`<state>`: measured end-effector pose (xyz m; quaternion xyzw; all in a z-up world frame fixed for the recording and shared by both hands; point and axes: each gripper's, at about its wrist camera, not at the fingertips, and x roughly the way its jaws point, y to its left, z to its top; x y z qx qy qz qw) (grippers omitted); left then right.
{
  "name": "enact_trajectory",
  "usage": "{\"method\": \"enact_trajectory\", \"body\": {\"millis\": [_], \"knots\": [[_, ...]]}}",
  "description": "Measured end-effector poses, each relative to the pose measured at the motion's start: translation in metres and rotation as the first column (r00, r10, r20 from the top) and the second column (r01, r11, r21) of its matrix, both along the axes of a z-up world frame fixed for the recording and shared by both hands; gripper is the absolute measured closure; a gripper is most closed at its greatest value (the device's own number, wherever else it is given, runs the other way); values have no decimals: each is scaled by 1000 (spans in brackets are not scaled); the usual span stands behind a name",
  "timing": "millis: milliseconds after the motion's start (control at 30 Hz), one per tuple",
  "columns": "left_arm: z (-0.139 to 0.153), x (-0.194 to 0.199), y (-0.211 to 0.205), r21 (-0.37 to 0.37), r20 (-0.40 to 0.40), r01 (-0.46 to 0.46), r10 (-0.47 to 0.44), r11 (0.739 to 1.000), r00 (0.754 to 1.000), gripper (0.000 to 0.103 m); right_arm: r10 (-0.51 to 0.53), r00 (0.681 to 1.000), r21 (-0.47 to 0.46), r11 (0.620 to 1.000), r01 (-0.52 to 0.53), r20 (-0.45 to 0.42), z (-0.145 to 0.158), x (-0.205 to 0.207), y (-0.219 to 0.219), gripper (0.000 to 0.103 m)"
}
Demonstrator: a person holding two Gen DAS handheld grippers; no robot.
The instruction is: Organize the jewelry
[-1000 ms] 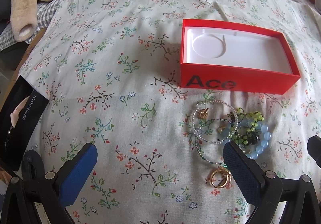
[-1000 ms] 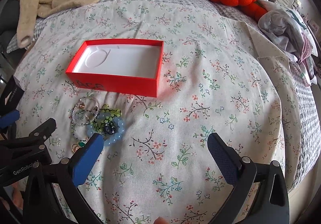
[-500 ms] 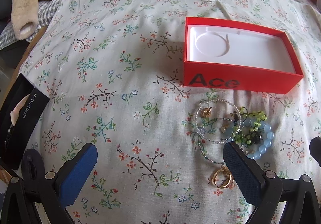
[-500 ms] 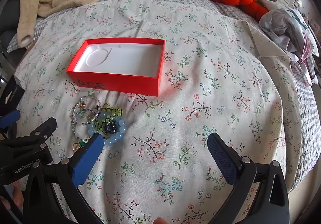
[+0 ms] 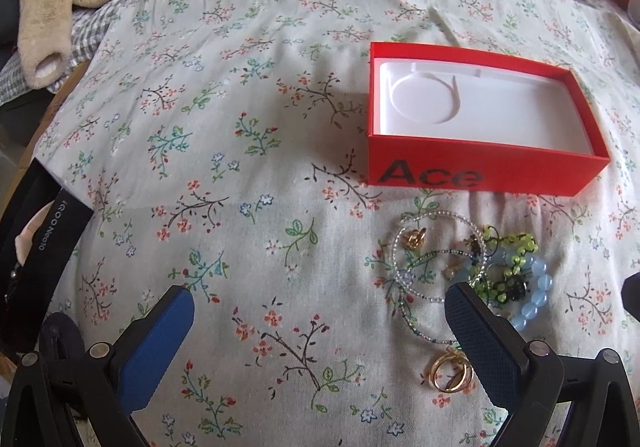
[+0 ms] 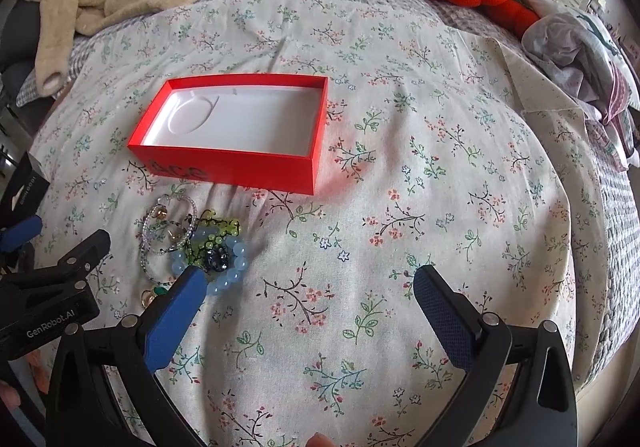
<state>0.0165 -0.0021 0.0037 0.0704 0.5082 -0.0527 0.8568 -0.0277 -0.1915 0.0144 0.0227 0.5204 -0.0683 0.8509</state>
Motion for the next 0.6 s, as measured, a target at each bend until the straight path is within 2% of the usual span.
{"method": "enact_trajectory", "body": {"millis": [100, 300, 500, 567, 600], "knots": [[-4, 6, 4, -14, -14, 11, -11, 1000, 1000, 0, 9, 1000, 30, 1000, -8, -21, -8, 4, -5, 0], [-20, 18, 12, -93, -98, 57, -66, 994, 993, 1, 65, 996, 115, 992, -58, -62, -23, 13, -9, 0], [-37, 30, 14, -200, -155, 78, -110, 977, 982, 26, 126, 988, 195, 975, -107, -90, -35, 25, -4, 4], [-40, 34, 13, -241, -172, 78, -122, 967, 978, 42, 148, 986, 221, 967, -127, -82, -37, 28, -1, 10], [-42, 37, 12, -268, -180, 84, -135, 960, 974, 47, 161, 984, 236, 962, -139, -75, -37, 29, 0, 12]]}}
